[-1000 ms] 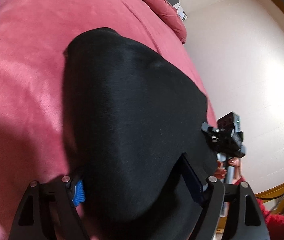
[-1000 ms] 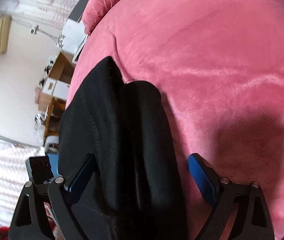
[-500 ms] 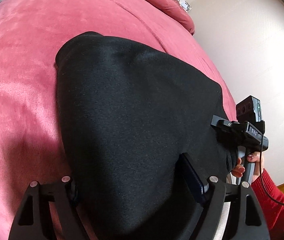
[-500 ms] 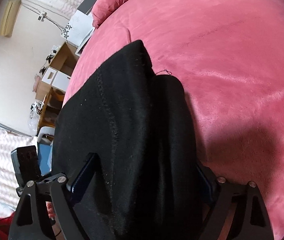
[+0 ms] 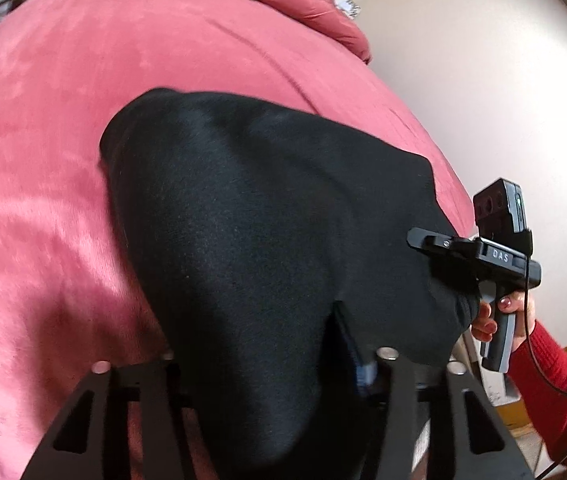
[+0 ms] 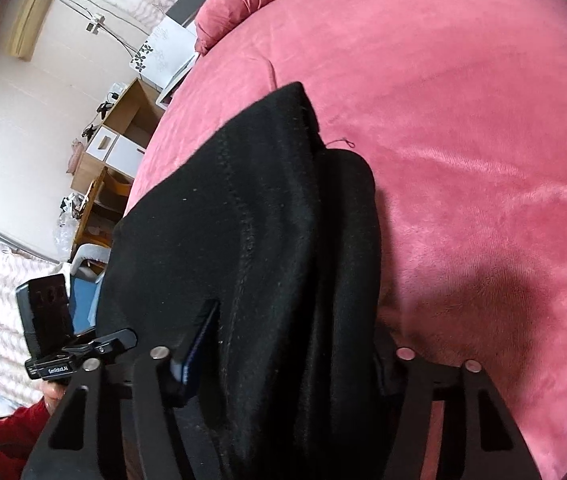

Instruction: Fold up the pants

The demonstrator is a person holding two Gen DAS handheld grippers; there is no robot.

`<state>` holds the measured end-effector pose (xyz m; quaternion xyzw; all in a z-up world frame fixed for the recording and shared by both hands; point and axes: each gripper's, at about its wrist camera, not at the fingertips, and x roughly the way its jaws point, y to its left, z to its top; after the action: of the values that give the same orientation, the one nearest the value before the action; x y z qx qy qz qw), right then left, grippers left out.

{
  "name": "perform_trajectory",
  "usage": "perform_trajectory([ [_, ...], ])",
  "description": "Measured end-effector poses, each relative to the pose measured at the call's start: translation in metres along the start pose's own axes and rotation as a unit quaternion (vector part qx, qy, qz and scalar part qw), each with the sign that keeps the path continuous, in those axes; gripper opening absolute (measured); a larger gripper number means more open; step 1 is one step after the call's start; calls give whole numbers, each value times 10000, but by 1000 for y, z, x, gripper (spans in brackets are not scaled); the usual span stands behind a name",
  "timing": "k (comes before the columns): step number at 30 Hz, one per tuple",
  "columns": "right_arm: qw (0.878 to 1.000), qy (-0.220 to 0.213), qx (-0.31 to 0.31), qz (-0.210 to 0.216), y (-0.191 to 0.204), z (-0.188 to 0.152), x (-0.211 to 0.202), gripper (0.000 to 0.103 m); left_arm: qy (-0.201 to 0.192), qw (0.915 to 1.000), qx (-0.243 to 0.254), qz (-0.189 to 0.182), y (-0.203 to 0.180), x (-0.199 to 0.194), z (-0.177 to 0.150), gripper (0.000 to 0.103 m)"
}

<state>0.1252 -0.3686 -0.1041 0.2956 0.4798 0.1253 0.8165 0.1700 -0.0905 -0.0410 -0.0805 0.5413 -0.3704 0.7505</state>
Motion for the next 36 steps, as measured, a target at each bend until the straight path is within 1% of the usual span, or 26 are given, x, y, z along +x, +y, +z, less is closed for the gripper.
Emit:
perform_trajectory([
  [2,9999,-40,-101,-66,9,1,-3,57,-3,10000,77,1,-1,-5,3,43],
  [4,9997,-119,-202,-24,19,3,-8,53,-17,9999,133,40,-1,-13,5,41],
  [7,9986,-302,-406,145,40,8,-12,51,-186,9989,325,286,-2,-29,13,40],
  [10,9969,-479,-568,258,60,23,-8,51,-439,9967,447,507,4,-45,25,40],
  [13,9947,-680,-685,356,81,49,7,50,-649,9951,431,615,20,-61,46,40],
  [17,9932,-747,-769,460,103,85,34,50,-888,9912,450,874,45,-76,79,40],
  [21,9925,-775,-805,504,119,116,65,50,-985,9891,374,1030,72,-81,109,40],
  [24,9937,-753,-701,435,122,137,89,50,-940,9873,405,1214,90,-75,133,40],
  [28,9967,-641,-431,255,111,157,116,51,-657,9911,133,1154,121,-55,154,43],
  [30,9976,-577,-296,223,102,158,124,54,-624,9923,58,1071,130,-47,152,52],
  [32,9978,-558,-243,252,93,157,128,58,-730,9935,-78,871,140,-44,147,59],
  [34,9976,-603,-290,169,87,152,127,66,-848,9936,-339,658,155,-48,130,64],
  [35,9975,-625,-287,161,85,149,126,66,-914,9930,-450,601,157,-45,130,67],
  [36,9974,-637,-285,173,84,147,124,66,-1026,9915,-597,536,161,-46,122,68],
])
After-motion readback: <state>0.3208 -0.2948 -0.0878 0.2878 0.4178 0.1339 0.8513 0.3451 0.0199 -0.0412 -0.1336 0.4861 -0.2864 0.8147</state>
